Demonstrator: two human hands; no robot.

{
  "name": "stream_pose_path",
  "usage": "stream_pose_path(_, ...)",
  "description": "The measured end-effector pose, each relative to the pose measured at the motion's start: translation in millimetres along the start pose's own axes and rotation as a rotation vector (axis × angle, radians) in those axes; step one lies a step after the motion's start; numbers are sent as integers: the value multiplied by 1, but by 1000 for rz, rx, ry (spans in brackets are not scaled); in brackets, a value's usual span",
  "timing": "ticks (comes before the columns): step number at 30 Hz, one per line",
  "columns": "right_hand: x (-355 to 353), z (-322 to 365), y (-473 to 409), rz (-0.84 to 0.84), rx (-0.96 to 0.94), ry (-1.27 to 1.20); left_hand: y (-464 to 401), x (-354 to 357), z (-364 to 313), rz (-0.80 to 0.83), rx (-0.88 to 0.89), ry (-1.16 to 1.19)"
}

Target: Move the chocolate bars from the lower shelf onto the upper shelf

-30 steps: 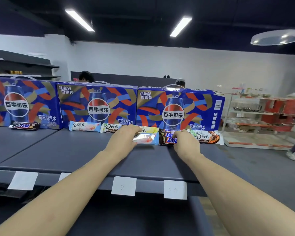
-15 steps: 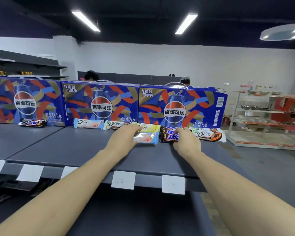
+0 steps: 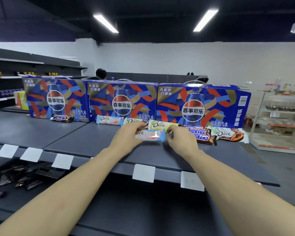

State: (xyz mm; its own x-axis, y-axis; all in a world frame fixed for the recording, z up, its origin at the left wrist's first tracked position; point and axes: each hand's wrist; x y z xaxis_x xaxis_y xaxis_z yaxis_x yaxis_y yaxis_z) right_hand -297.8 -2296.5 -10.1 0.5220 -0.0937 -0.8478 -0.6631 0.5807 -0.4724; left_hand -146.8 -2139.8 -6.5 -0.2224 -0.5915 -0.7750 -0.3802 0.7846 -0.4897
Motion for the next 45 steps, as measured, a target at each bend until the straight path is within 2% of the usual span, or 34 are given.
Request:
stream_pose_path(10,32,61,-37,56,26,0,-8,-49,80,54,4,-270)
stream_pose_path(15,56,107,-68,59,58,4,-30,-73,142,109,-36,-335)
stream_pose_path(20,81,148,-91,60,80,30,-47,-78,180,128,8,-338)
stream_pose_path(28,105,186,-112,86,91,105,-64,-76,208,156,79,-298)
stream_pose_path(37,110,181,-121,53,155,84,-77,-71,215,203,105,-302)
stream_pose_path(45,109,183,-123,52,169,110,-77,-73,221,180,129,-279)
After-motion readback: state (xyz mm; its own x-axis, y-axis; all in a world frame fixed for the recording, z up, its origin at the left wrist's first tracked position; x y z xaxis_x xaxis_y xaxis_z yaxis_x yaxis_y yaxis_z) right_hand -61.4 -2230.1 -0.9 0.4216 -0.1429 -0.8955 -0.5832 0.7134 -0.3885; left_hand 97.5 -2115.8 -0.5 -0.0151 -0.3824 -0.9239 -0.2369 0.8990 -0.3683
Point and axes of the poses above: each hand's wrist, its own y-axis away from the middle knuckle, its own x-axis out of the palm, z = x × y, and after that the axes turned 5 degrees about z, right-handed
